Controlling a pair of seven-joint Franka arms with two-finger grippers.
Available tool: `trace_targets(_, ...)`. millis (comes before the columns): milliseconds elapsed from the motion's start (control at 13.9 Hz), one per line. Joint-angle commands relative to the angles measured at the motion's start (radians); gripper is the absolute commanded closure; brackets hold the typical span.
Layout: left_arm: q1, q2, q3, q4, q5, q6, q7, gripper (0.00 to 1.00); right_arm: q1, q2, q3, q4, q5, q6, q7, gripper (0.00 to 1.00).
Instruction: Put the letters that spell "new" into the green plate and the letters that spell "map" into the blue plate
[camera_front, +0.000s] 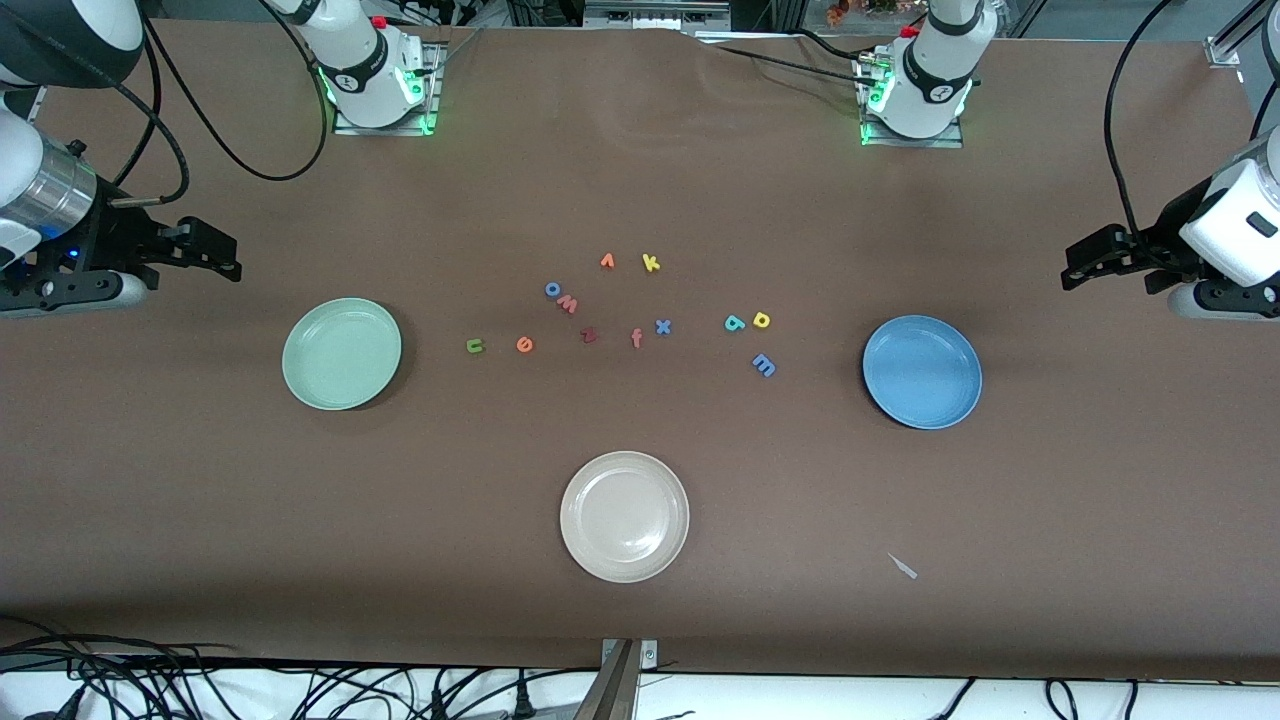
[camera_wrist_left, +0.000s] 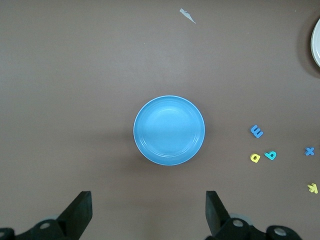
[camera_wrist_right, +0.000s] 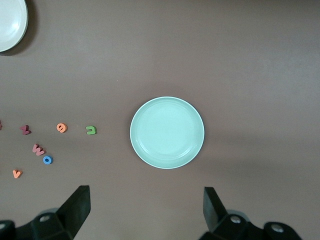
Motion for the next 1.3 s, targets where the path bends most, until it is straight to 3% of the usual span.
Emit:
trace_targets(0,0.002,-0.006,-0.001,0.01,-0.022,-0.011,-0.003,0.0,0.0,0.006,-0.003,0.019,0.016,-0.014,-0.014,0.0)
trace_targets(1225,-0.013,0.003,-0.004,0.01,-0.014,-0.013,-0.003,0.0,0.0,0.006,-0.003,0.019,0.017,-0.014,-0.014,0.0)
